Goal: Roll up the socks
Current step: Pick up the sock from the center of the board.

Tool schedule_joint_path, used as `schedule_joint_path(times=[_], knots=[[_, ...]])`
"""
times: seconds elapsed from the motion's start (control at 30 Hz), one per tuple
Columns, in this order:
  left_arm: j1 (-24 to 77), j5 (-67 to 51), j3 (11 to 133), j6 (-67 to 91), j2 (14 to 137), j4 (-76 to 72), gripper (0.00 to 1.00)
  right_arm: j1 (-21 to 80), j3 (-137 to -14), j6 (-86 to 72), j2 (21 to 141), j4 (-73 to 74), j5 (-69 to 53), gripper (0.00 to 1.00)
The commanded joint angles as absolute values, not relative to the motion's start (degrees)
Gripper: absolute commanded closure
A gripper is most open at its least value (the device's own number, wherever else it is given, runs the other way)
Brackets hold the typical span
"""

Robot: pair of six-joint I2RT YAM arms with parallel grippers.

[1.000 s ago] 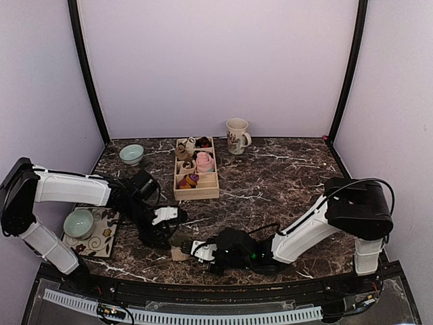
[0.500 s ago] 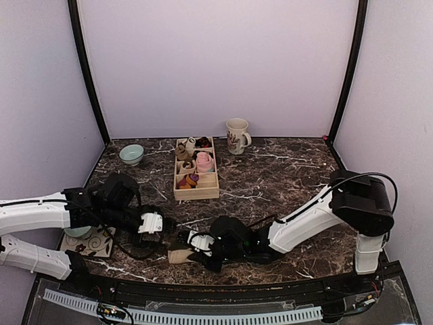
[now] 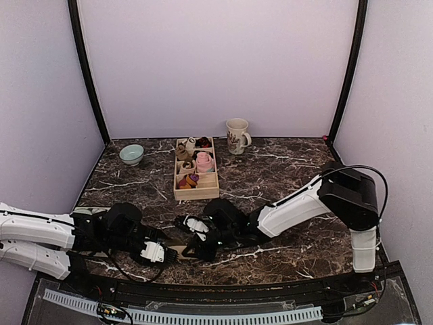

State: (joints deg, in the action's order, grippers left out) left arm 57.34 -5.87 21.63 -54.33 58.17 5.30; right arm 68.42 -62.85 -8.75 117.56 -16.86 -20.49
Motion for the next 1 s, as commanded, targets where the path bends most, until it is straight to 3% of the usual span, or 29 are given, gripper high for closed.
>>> schedule_joint_path(times=[0.0,0.97], knots=[[59.07,-2.88,21.11,-54.77,61.18,-1.79,0.36,67.02,-63.07,-13.25,122.72,-6.85,-25.04,1.00],[60.06,7.46,23.15,-68.20,71.97,-19.16,0.44,59.35,-62.01,-36.07,123.22,-30.11,-49.60,1.00]])
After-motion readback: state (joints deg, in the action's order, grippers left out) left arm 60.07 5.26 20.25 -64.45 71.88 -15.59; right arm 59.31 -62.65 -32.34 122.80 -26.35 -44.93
